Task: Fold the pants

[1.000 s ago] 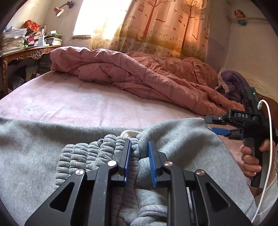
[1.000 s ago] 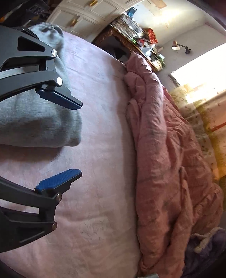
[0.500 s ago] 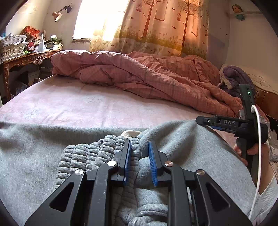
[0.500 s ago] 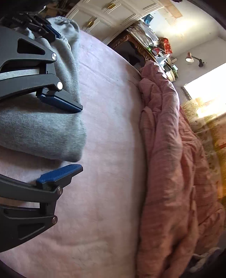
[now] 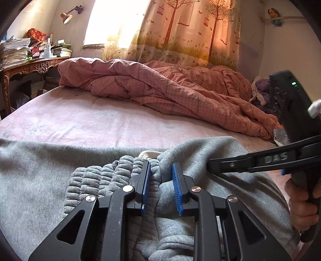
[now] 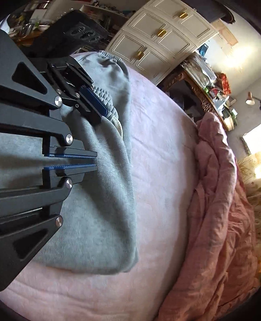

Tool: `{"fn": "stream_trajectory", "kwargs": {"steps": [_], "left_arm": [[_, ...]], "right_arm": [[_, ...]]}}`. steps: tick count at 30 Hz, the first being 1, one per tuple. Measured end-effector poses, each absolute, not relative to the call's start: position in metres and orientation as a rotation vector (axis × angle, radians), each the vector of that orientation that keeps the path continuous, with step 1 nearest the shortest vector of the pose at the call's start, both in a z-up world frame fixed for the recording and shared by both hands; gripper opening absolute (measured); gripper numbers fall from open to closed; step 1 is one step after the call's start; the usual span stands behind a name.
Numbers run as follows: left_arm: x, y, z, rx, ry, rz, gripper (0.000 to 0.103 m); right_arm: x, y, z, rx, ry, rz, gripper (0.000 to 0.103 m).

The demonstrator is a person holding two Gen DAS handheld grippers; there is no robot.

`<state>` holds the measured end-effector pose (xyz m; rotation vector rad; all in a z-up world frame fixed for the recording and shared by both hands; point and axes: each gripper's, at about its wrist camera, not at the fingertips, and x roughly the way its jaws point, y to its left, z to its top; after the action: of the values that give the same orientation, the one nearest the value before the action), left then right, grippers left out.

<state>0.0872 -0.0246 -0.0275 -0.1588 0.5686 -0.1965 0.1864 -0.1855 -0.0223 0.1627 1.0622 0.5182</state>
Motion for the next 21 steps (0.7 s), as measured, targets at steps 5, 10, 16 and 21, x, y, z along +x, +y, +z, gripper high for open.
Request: {"fn": "stream_trajectory", "kwargs": {"steps": [5,10,16,21], "left_arm": [[0.086,-0.025,-0.027,-0.147,0.568,-0.195,0.021],[0.087,-0.026,-0.027,-0.150,0.566,-0.195,0.021],[0.086,-0.023,-0.027,-0.156,0.562,-0.196,0.022],[0.084,-0.020,-0.026,-0.177,0.552,-0.230,0.029]], "right_arm": [[0.213,-0.209,-0.034,0.266,1.008,0.340,0.000],[0.231,-0.235,-0.031,0.376,1.001,0.281,0.000],[0.189,-0.225,0.006,0.313,0.933,0.376,0.000],[0.125,-0.228,0.011,0.186,0.864,0.334,0.000]]}}
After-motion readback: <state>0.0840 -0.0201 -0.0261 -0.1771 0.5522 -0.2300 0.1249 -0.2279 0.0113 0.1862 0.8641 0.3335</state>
